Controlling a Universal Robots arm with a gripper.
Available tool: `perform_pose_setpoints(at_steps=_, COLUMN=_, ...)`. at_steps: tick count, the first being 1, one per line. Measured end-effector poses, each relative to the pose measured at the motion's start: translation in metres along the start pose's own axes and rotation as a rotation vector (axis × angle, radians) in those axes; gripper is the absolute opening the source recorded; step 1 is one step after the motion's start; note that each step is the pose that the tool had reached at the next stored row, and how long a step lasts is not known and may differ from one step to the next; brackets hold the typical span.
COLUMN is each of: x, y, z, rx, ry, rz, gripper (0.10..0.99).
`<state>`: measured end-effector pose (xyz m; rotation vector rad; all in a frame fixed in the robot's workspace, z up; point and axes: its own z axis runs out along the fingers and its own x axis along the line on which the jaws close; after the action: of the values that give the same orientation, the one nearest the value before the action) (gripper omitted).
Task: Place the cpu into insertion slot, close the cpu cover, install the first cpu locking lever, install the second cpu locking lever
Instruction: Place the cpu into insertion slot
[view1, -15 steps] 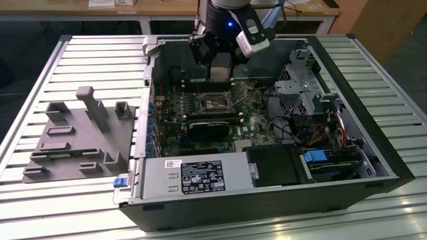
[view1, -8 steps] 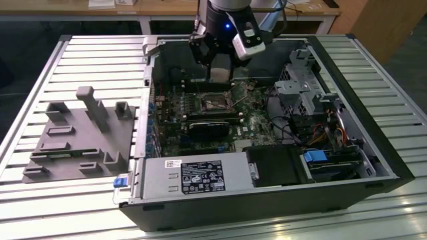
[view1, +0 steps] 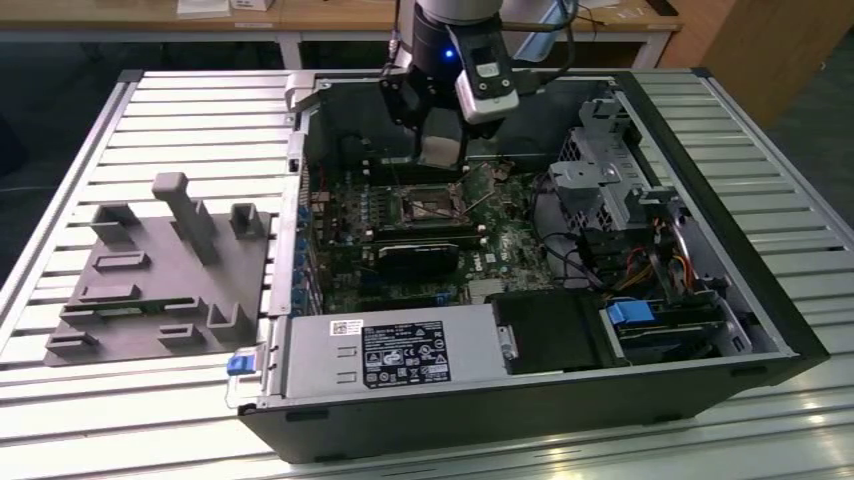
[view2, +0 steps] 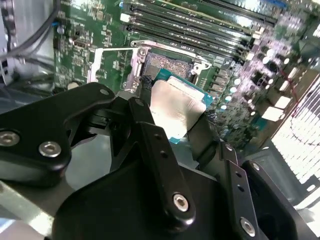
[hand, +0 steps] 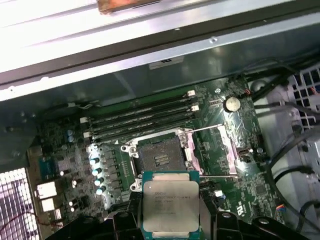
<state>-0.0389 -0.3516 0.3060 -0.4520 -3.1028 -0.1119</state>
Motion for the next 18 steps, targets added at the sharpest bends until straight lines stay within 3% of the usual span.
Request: perform_pose_setpoints(at_steps=18, x=0.0000, y=-0.0001, z=0.0012, rx=-0.004, ry=-0.0202, rz=0.287, gripper=0.537)
